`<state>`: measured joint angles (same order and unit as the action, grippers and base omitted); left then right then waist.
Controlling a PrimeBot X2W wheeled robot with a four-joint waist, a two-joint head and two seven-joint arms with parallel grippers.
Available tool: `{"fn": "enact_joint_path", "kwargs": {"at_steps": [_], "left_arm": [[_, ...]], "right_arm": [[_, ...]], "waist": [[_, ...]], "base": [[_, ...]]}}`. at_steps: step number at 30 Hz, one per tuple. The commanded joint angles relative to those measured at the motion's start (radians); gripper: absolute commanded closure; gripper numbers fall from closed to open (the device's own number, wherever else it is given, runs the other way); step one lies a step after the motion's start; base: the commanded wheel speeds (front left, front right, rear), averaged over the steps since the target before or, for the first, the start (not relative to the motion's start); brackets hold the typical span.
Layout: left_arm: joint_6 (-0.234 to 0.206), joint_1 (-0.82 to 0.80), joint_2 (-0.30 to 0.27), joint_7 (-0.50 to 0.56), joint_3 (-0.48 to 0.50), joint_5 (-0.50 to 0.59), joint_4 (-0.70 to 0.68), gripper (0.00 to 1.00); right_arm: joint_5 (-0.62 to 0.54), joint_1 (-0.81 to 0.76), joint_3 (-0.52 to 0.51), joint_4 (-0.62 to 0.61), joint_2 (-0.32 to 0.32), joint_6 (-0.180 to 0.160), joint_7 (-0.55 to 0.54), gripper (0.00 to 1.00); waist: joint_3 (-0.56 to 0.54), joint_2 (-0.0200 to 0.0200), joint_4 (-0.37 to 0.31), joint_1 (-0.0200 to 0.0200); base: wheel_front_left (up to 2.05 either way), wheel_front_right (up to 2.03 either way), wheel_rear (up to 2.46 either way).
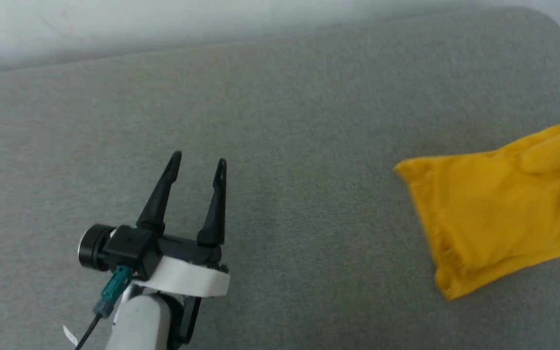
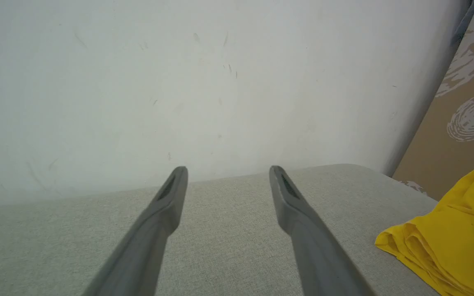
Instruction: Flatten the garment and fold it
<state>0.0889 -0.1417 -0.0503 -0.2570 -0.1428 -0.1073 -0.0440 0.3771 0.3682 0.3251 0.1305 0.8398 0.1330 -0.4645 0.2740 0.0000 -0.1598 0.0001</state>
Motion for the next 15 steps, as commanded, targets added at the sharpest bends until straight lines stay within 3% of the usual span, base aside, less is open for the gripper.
{"fn": "enact_joint_path", "kwargs": {"at_steps": [1, 5, 15], "left_arm": [[0.009, -0.018, 0.000, -0.005, -0.003, 0.010, 0.002, 0.00], [0.019, -0.062, 0.000, -0.005, -0.010, 0.025, -0.001, 0.00], [0.033, -0.105, -0.005, -0.005, -0.026, 0.038, -0.002, 0.00]], "right_arm": [[-0.004, 0.013, -0.009, 0.015, 0.010, -0.002, 0.012, 1.00], [-0.005, 0.033, -0.084, 0.114, 0.044, -0.002, 0.096, 1.00], [-0.115, 0.064, -0.239, 0.361, 0.024, -0.002, 0.305, 1.00]], "waist": [[0.107, 0.0000, -0.073, -0.0001], [0.167, 0.0000, -0.070, -0.0001], [0.255, 0.0000, -0.026, -0.0001]], "base": [[0.00, 0.00, 0.00], [0.00, 0.00, 0.00], [0.00, 0.00, 0.00]]}}
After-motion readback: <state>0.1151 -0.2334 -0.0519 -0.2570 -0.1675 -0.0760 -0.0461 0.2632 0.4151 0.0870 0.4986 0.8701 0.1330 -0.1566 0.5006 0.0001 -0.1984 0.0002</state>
